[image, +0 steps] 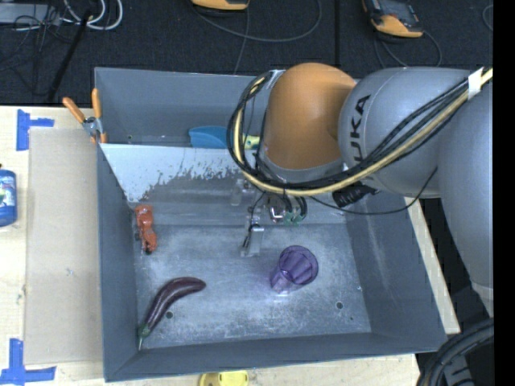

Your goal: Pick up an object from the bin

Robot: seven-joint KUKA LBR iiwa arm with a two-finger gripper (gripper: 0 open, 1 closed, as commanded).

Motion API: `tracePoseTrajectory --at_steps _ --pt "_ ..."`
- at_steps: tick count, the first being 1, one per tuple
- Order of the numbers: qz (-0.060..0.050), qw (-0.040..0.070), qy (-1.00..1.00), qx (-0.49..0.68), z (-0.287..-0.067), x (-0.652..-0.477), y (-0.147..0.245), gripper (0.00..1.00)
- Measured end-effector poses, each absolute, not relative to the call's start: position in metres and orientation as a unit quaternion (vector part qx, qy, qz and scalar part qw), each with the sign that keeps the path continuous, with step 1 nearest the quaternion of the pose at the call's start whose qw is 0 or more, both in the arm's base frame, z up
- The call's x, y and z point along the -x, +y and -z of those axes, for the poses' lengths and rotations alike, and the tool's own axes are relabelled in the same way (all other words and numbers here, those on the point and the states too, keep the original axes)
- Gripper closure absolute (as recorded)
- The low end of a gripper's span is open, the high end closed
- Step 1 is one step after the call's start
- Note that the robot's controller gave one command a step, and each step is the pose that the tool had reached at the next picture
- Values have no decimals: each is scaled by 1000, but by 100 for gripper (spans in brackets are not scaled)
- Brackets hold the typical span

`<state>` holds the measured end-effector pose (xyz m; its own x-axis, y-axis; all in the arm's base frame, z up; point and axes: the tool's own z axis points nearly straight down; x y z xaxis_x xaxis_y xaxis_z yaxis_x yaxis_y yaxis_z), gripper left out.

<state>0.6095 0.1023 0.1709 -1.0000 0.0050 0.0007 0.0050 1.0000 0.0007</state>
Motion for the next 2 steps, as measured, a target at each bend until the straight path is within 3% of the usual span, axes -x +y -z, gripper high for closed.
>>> tracePoseTrajectory --at_steps 1,2 --pt "0 0 -1000 3 -171 -610 102 0" --pt "1 -1 -1000 18 -134 -593 59 0"
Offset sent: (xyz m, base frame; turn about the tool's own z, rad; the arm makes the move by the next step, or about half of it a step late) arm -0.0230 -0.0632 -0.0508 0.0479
